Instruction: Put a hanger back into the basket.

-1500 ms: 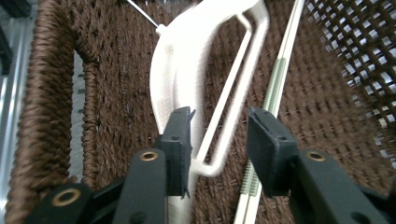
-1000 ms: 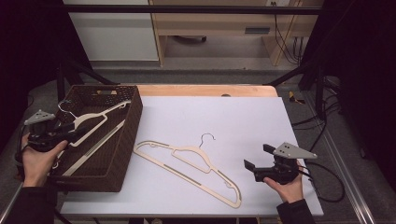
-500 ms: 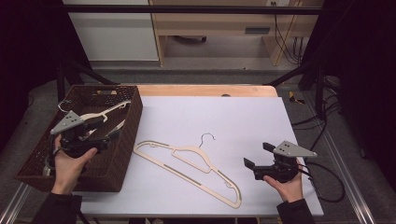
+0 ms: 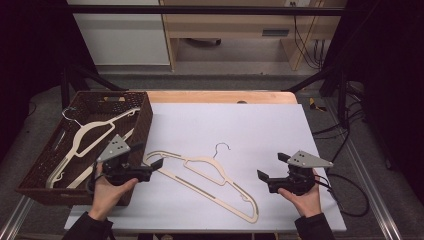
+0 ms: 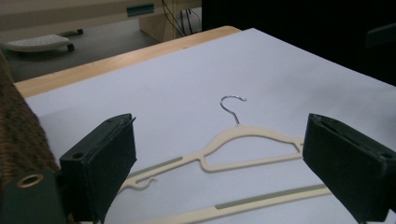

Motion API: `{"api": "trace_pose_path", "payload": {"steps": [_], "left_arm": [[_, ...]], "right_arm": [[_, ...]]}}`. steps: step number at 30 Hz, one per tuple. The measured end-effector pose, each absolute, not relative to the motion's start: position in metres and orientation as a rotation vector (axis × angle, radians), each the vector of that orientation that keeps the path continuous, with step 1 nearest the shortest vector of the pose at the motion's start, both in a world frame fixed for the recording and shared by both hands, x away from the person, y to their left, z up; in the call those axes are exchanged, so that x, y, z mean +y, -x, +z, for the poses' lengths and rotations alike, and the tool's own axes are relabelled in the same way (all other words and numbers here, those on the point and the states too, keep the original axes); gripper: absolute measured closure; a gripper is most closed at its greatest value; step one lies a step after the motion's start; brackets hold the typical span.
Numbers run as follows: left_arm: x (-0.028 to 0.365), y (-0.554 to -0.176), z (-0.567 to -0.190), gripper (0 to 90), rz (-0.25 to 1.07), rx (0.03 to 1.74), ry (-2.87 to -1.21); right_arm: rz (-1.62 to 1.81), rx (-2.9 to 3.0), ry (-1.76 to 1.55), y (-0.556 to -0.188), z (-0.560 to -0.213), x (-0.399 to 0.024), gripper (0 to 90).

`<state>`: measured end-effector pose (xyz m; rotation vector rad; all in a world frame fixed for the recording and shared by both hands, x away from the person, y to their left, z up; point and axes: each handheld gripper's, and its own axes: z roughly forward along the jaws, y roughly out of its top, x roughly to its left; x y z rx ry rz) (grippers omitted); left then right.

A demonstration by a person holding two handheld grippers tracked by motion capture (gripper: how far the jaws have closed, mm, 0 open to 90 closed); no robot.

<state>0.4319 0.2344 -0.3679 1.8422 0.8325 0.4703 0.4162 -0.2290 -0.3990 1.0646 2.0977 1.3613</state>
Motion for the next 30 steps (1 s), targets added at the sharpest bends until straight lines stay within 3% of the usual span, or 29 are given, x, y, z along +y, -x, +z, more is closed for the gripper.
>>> {"api": "trace_pose_path", "payload": {"steps": [18,30], "left_arm": [[0.201,-0.433,-0.404,7.9,0.402,0.762,-1.969],[0.196,-0.436,-0.414,8.0,0.388,0.757,-2.009]], "right_arm": [[1.261,2.249,-1.044,-0.429,-0.426,-0.193,13.4],[1.097,2.453,-1.025,-0.44,-0.456,-0.166,35.2]]}}
